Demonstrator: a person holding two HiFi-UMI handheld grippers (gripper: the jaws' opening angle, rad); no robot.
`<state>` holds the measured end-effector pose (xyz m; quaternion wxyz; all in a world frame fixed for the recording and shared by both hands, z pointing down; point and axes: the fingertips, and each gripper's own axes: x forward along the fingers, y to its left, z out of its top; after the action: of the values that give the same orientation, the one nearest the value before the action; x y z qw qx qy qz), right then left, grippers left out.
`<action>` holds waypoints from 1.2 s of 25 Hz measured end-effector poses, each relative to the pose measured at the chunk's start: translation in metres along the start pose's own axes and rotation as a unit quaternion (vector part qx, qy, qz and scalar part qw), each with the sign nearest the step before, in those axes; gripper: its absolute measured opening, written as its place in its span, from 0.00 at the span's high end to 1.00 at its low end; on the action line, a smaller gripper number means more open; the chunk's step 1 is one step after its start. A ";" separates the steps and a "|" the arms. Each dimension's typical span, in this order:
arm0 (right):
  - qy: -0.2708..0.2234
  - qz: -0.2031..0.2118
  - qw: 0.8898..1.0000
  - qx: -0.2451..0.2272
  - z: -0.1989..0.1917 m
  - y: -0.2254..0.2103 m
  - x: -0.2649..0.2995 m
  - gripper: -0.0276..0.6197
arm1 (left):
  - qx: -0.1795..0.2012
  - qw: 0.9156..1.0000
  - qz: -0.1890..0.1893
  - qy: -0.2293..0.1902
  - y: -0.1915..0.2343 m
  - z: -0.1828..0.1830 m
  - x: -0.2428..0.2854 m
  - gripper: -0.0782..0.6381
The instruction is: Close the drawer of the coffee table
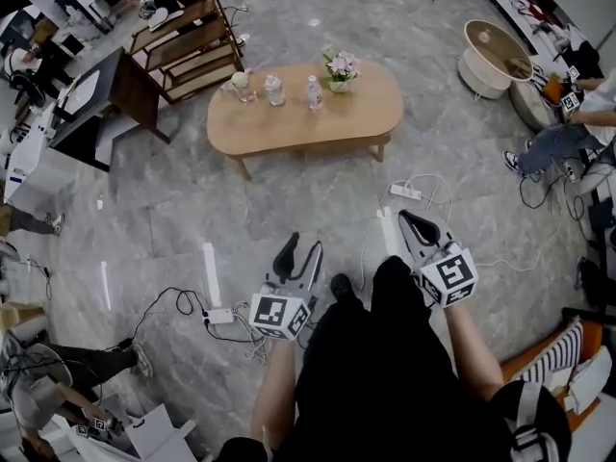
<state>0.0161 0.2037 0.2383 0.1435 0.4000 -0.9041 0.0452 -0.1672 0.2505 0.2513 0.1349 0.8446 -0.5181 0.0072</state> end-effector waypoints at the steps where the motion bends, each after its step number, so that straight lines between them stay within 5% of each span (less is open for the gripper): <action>1: -0.004 0.001 1.000 0.005 0.001 0.000 -0.006 0.94 | 0.003 1.000 -0.002 -0.004 -0.003 0.003 0.000 0.61; 10: -0.047 0.000 0.999 0.022 0.015 -0.003 -0.038 0.94 | 0.029 0.999 -0.002 -0.041 -0.009 0.022 -0.005 0.87; 30: -0.038 -0.015 0.999 0.030 0.022 -0.032 -0.041 0.94 | 0.020 0.999 -0.019 -0.033 -0.019 0.043 0.019 0.87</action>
<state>0.0610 0.2062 0.2043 0.0979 0.4194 -0.9009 0.0546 -0.1468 0.2324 0.2089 0.1014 0.8567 -0.5056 -0.0129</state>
